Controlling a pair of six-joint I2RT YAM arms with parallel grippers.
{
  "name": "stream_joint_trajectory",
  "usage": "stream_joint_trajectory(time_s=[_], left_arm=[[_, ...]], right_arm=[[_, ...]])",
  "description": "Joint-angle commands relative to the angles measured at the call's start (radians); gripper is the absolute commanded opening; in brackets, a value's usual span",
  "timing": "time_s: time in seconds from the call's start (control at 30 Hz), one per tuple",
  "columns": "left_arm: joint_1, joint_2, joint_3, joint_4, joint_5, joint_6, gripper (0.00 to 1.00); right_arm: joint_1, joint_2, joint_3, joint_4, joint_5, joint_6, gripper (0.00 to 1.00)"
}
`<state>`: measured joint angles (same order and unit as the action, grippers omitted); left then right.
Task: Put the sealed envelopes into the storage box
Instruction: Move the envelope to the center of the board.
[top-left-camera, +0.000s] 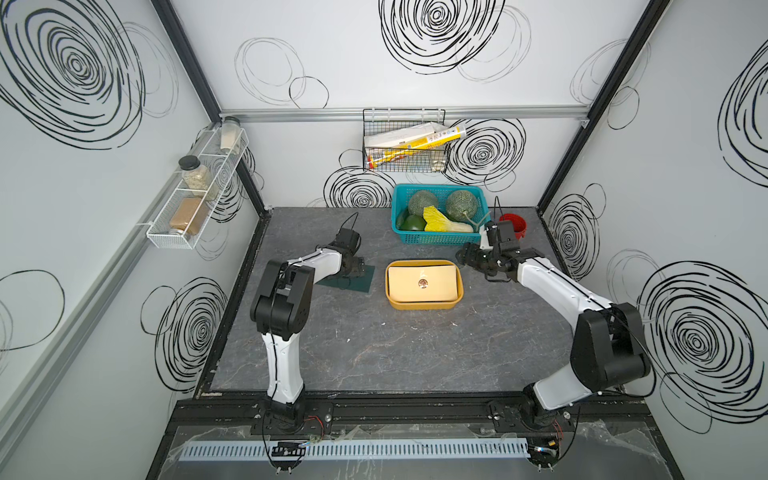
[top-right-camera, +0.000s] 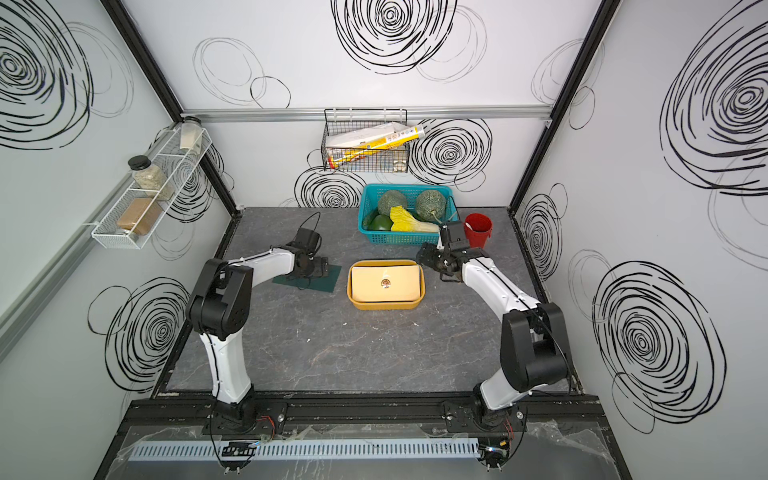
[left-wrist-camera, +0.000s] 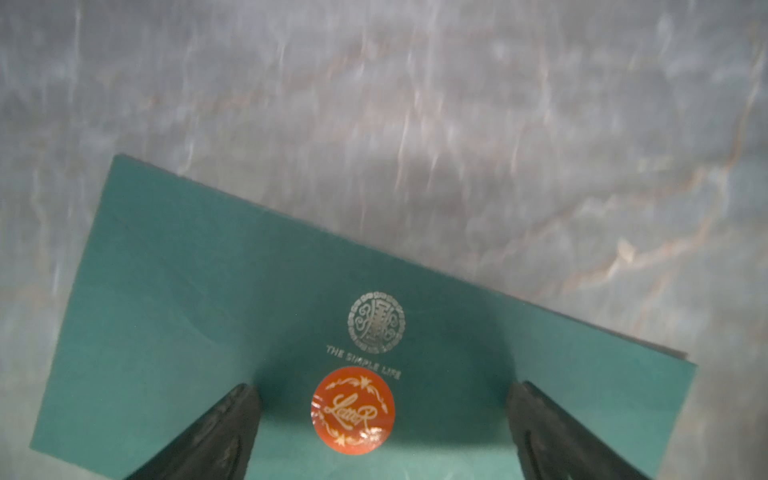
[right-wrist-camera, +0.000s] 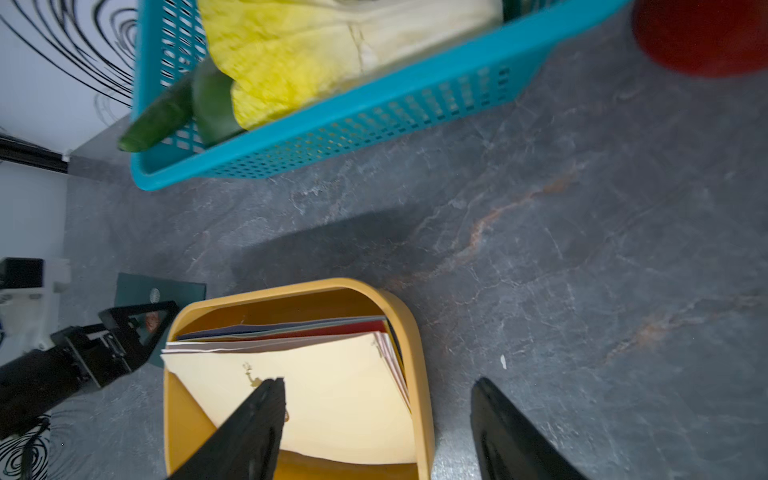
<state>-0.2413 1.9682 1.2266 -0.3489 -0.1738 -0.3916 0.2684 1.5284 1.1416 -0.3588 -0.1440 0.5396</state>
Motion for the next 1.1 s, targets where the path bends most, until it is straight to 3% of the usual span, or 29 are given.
stream_joint_trajectory(time_s=[0.0, 0.17, 0.33, 0.37, 0.43, 0.53, 0.67, 0.83, 1.07], left_arm=[[-0.003, -0.077, -0.188, -0.082, 0.074, -0.040, 0.99], [-0.144, -0.293, -0.446, -0.080, 0.106, -0.247, 0.99], [-0.345, -0.399, -0.569, -0.068, 0.145, -0.479, 0.99], [-0.402, -0.414, -0.572, -0.076, 0.139, -0.539, 0.99], [-0.494, -0.430, -0.559, -0.067, 0.146, -0.623, 0.99], [-0.590, -0.388, -0.480, -0.088, 0.112, -0.712, 0.99], [-0.646, -0.340, -0.410, -0.062, 0.153, -0.771, 0.99], [-0.625, -0.442, -0.335, -0.154, 0.126, -0.720, 0.99], [-0.394, -0.640, -0.416, -0.240, 0.133, -0.470, 0.99]], right_arm=[[-0.004, -0.083, 0.015, -0.118, -0.029, -0.093, 0.75], [0.005, -0.202, -0.074, -0.156, -0.090, -0.105, 0.77], [0.078, -0.267, -0.180, -0.194, -0.123, -0.079, 0.77], [0.095, -0.283, -0.202, -0.202, -0.124, -0.066, 0.78], [0.119, -0.320, -0.250, -0.203, -0.134, -0.037, 1.00], [0.155, -0.360, -0.327, -0.193, -0.171, -0.002, 1.00], [0.177, -0.390, -0.406, -0.176, -0.173, 0.043, 1.00], [0.226, -0.409, -0.481, -0.124, -0.180, 0.109, 1.00], [0.456, -0.325, -0.519, 0.019, -0.067, 0.351, 1.00]])
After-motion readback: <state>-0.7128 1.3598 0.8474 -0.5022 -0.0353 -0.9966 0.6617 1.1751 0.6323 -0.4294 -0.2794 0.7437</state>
